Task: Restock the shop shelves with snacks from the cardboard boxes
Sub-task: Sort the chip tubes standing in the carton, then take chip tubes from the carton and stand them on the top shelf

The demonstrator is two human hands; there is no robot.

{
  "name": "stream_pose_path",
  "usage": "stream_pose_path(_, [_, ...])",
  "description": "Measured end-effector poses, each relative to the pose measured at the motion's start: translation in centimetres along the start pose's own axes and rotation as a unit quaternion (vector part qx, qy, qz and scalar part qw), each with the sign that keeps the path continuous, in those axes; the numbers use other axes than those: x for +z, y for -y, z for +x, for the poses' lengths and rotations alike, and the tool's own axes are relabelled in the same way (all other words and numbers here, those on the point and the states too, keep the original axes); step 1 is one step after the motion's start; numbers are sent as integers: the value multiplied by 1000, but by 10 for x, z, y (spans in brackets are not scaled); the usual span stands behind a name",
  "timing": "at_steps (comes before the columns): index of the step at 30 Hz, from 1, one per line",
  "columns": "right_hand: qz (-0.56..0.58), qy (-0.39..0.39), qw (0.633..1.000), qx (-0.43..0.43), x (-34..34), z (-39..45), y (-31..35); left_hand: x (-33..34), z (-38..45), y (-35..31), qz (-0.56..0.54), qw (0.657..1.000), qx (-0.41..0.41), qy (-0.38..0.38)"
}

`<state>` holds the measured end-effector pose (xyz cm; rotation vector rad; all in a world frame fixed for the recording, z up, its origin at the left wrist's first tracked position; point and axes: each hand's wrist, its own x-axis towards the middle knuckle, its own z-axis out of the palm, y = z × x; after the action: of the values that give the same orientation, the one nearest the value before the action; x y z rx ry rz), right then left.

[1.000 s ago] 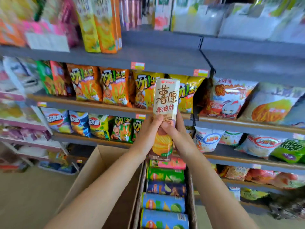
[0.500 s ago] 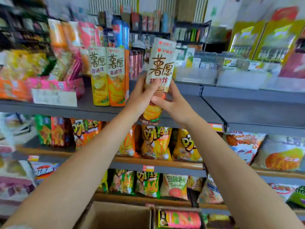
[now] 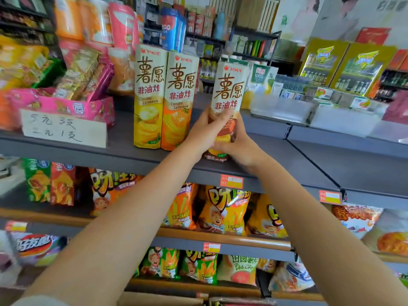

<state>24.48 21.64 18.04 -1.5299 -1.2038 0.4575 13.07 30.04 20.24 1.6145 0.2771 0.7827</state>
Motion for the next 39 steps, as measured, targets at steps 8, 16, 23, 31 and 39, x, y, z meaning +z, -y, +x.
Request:
stream_pose_path(8, [-8, 1, 1000, 16, 14, 18, -4, -30, -47, 10, 269, 933, 220, -96])
stream_pose_path(16, [29, -21, 999, 40, 41, 37, 4, -90, -31, 27, 416, 845, 148, -302])
stream_pose_path(23, [22, -27, 998, 47, 57, 50, 5, -105, -21, 25, 353, 886, 125, -274])
stream_pose_path(31, [-14, -42, 997, 65, 66, 38, 17, -108, -23, 23, 323, 902, 105, -265])
stream_pose_path(39, [-123, -309, 939, -92, 95, -142, 12, -43, -135, 71, 285, 879, 346, -165])
